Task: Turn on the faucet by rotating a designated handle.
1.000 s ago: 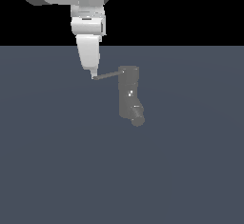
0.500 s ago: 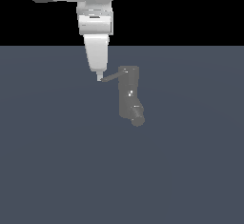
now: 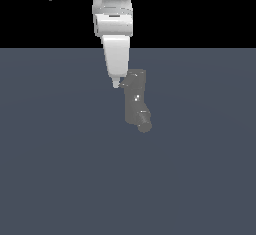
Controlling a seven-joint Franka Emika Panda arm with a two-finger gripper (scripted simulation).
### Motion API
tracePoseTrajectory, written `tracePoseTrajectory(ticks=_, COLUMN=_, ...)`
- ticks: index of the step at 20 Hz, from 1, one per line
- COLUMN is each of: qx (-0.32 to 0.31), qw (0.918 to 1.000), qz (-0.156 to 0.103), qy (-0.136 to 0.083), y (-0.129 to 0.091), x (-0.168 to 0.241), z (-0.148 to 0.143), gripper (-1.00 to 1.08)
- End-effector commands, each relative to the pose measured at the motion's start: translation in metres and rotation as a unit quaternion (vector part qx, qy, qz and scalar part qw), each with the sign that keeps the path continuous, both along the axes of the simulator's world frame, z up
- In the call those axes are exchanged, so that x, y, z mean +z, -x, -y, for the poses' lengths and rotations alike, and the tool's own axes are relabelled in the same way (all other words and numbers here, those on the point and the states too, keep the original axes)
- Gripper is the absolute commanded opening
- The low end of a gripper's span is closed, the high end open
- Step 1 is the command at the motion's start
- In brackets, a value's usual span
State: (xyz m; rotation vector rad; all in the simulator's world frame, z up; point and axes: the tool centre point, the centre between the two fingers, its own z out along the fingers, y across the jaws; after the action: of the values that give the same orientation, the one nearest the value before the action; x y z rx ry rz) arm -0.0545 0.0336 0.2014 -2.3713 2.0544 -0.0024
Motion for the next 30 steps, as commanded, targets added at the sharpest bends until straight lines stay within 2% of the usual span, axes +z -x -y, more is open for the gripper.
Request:
tracePoseTrajectory(ticks=1, qx=-0.005, qw=1.0, qz=-0.001, qy=0.001, y=0.007, x=0.0, z=0.013, gripper=-1.0)
tracePoseTrajectory(ticks=6, qx=-0.004, qw=1.0, qz=-0.002, qy=0.001, y=0.019, x=0.0, z=0.029, gripper=-1.0)
tracePoseTrajectory(ticks=8, qx=0.0, qw=1.0, qz=-0.001, qy=0.0, y=0.016, x=0.0, z=0.021, gripper=-1.0)
tracePoseTrajectory(ticks=27, qx=-0.004, qw=1.0, qz=-0.002, qy=0.001, y=0.0, x=0.0, z=0.135, gripper=-1.0)
tracePoseTrajectory(ticks=28, qx=-0.004, qw=1.0, qz=-0.002, qy=0.001, y=0.0, x=0.0, z=0.135, gripper=-1.0)
tracePoseTrajectory(ticks=29, qx=0.012, qw=0.9999, qz=-0.002, qy=0.0, y=-0.002, x=0.0, z=0.113, gripper=-1.0)
tracePoseTrajectory(ticks=30, qx=0.012, qw=0.9999, qz=-0.002, qy=0.0, y=-0.005, x=0.0, z=0.116, gripper=-1.0)
